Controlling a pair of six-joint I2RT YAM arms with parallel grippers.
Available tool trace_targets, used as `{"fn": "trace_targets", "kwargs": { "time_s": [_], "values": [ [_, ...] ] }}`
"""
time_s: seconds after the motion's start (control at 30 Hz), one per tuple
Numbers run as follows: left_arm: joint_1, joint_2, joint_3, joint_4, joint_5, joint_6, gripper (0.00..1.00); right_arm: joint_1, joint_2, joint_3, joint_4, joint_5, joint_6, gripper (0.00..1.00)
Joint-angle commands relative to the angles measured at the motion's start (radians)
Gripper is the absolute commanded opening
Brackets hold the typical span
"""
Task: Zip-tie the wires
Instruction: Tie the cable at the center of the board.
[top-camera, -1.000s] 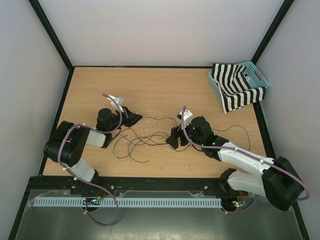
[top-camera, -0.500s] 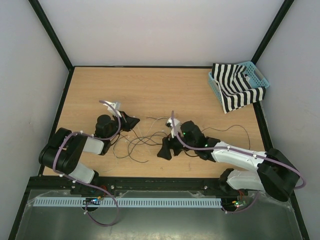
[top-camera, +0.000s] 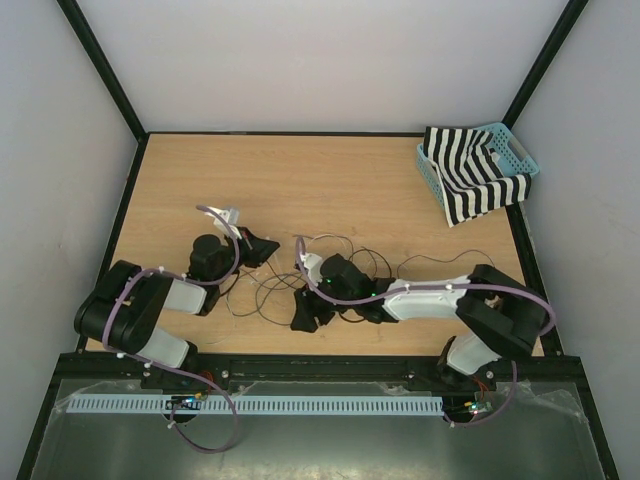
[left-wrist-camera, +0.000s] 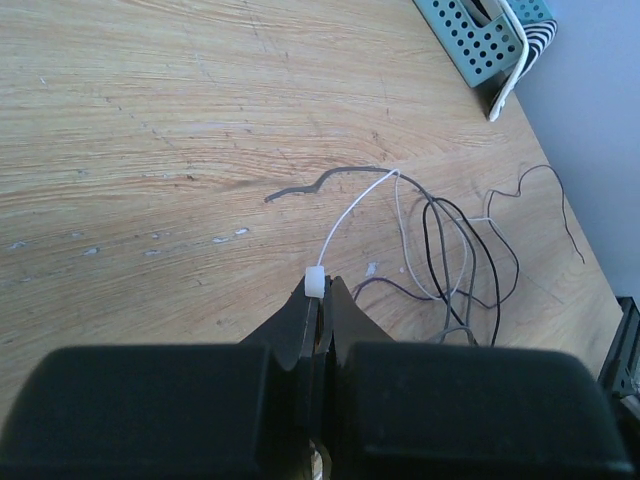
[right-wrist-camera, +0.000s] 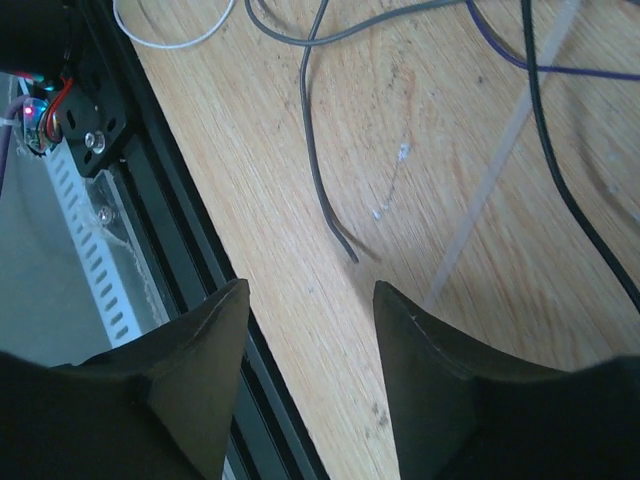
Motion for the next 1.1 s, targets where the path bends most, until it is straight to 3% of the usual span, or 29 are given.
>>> {"fn": "trace_targets", "kwargs": {
  "time_s": [0.0, 0.53, 1.07],
  "values": [
    [-0.009, -0.036, -0.011, 0.039, 0.001, -0.012, 0.00, 0.019, 0.075, 0.050, 0.079, 0.036, 0.035, 0.60],
    [-0.012, -0.054, -0.017, 0.038, -0.003, -0.021, 0.00, 0.047, 0.208, 0.111, 0.045, 0.051, 0.007, 0.47],
    [-0.012, -0.048, -0.013, 0.038, -0.002, -0.028, 0.00, 0.049, 0.154, 0.105, -0.121, 0.138, -0.053, 0.45]
  ]
}}
